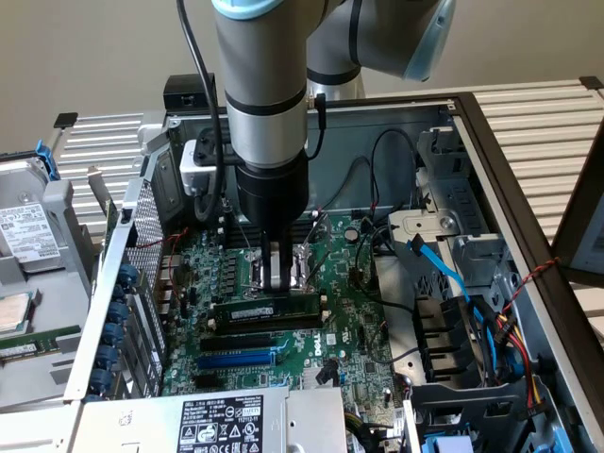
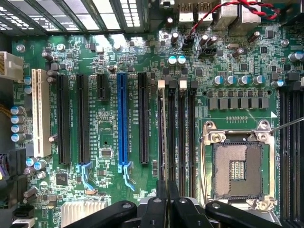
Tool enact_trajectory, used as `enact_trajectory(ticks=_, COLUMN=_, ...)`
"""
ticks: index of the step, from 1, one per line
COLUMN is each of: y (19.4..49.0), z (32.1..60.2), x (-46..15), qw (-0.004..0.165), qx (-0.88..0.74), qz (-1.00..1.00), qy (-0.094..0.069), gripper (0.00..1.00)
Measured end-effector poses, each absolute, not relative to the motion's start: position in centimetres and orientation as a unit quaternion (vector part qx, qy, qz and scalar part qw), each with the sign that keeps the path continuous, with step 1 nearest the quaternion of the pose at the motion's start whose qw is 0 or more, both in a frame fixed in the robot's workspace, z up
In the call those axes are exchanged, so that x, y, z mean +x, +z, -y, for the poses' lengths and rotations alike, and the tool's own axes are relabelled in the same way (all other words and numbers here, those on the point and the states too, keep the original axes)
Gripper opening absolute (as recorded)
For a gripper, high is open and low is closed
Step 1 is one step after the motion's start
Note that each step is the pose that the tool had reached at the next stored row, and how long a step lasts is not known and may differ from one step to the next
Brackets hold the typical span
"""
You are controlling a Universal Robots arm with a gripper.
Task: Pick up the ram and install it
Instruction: 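Insert the ram into the slot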
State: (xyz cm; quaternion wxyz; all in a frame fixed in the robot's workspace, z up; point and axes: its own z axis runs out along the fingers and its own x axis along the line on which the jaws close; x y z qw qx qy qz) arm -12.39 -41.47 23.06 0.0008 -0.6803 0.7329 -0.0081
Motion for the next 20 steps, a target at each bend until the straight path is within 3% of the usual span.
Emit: enact_trajectory(ticks=20, y=23.49, z=41.98, x=-12.38, qw=0.008, qx=-0.683, qz=-0.73, qy=-0.006, gripper=0.12)
